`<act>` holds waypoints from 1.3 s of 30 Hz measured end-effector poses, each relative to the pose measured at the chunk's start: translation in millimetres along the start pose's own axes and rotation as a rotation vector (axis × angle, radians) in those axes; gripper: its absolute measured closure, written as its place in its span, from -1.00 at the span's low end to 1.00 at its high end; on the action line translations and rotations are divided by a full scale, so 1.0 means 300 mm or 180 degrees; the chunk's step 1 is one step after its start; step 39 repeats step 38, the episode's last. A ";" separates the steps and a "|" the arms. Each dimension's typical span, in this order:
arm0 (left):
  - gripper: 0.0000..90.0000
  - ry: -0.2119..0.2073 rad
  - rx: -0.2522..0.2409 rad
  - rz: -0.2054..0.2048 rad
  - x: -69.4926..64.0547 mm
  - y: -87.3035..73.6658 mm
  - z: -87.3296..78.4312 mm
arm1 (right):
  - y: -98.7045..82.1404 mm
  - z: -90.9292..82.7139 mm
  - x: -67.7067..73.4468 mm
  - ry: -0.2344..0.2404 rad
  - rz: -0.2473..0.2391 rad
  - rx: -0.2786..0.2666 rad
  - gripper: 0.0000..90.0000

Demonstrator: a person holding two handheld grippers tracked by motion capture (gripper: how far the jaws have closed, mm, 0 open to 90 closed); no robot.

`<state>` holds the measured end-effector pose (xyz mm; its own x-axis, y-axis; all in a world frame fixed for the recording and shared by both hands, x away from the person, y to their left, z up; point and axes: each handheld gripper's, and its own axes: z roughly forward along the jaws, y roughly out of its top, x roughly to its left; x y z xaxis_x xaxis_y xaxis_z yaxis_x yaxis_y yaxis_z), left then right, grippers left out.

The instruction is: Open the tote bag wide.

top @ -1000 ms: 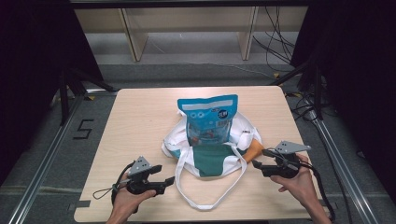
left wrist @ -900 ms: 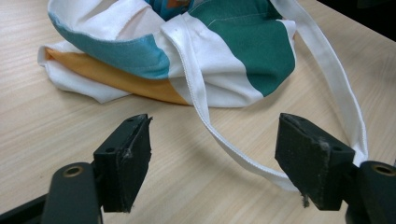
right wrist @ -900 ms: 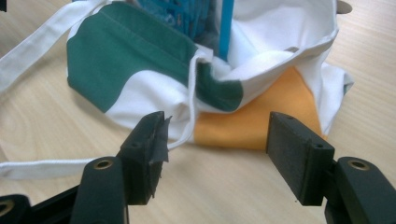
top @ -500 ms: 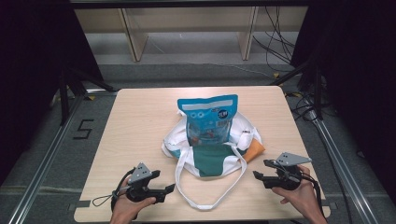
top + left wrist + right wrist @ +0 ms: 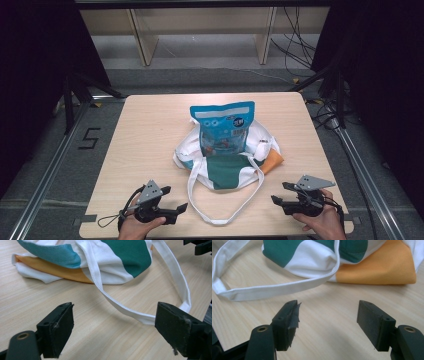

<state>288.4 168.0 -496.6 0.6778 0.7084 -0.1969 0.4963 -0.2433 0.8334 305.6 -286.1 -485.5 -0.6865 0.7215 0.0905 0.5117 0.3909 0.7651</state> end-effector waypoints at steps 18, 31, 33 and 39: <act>-0.67 0.0018 0.0145 0.0230 -0.054 -0.042 -0.014 | -0.101 -0.045 0.035 -0.0025 -0.0069 0.0098 -0.32; -0.66 0.0060 0.0221 0.0362 -0.045 -0.041 -0.011 | -0.098 -0.036 0.042 -0.0043 -0.0095 0.0198 -0.34; -0.67 0.0053 0.0221 0.0355 -0.046 -0.042 -0.010 | -0.096 -0.034 0.039 -0.0046 -0.0141 0.0207 -0.34; -0.66 0.0067 0.0286 0.0318 -0.044 -0.043 -0.013 | -0.095 -0.033 0.037 -0.0045 -0.0160 0.0204 -0.34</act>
